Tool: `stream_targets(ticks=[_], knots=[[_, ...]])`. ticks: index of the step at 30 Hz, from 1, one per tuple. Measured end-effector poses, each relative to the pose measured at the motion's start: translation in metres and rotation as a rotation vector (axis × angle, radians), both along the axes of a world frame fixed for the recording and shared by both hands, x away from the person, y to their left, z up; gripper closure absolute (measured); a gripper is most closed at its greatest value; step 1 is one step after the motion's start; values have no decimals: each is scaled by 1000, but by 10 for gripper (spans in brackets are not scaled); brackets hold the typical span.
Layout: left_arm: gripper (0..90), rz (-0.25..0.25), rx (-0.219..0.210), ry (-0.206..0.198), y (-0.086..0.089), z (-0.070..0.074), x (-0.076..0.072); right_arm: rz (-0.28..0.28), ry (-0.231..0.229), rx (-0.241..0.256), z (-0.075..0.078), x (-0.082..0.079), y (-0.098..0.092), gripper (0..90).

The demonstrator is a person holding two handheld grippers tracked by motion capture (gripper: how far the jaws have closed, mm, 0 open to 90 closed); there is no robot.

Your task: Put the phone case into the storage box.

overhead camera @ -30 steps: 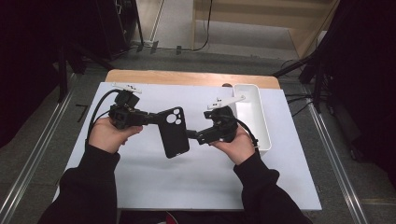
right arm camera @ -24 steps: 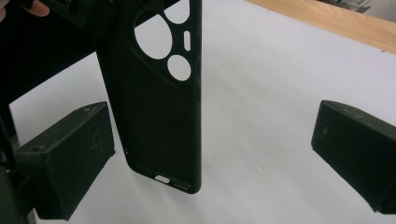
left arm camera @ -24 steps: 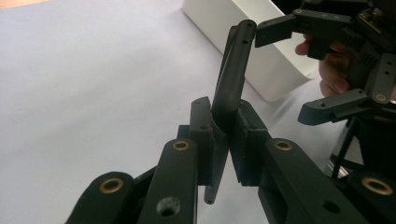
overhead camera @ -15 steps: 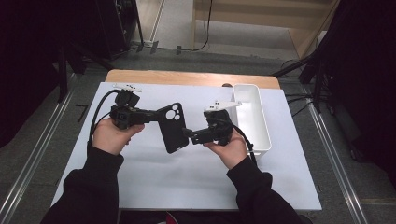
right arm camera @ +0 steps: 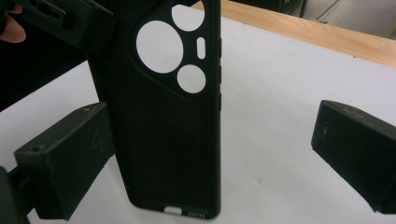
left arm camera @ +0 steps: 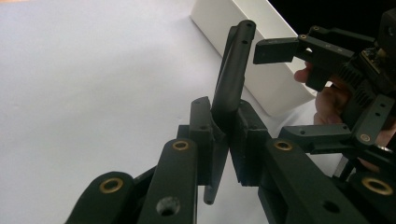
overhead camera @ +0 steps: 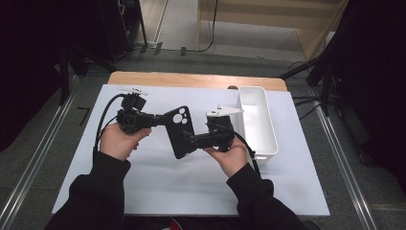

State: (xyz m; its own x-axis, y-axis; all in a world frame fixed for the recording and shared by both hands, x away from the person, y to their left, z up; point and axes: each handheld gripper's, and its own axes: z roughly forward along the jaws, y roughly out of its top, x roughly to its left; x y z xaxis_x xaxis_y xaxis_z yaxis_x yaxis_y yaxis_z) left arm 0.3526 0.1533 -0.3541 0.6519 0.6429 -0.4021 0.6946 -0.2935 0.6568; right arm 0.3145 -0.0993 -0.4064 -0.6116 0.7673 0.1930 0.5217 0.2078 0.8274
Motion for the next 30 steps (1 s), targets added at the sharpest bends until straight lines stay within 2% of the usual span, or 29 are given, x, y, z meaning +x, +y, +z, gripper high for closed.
stream_targets(ticks=[6, 11, 30], knots=[[795, 3, 21, 0, -5, -2, -1, -4, -3, -16, -2, -1, 6, 0], [795, 7, 19, -8, -6, -1, -2, -38, 22, -1, -4, -2, 12, 0], [794, -14, 15, 11, -16, -8, -3, -60, 13, -14, -8, -4, 24, 0]])
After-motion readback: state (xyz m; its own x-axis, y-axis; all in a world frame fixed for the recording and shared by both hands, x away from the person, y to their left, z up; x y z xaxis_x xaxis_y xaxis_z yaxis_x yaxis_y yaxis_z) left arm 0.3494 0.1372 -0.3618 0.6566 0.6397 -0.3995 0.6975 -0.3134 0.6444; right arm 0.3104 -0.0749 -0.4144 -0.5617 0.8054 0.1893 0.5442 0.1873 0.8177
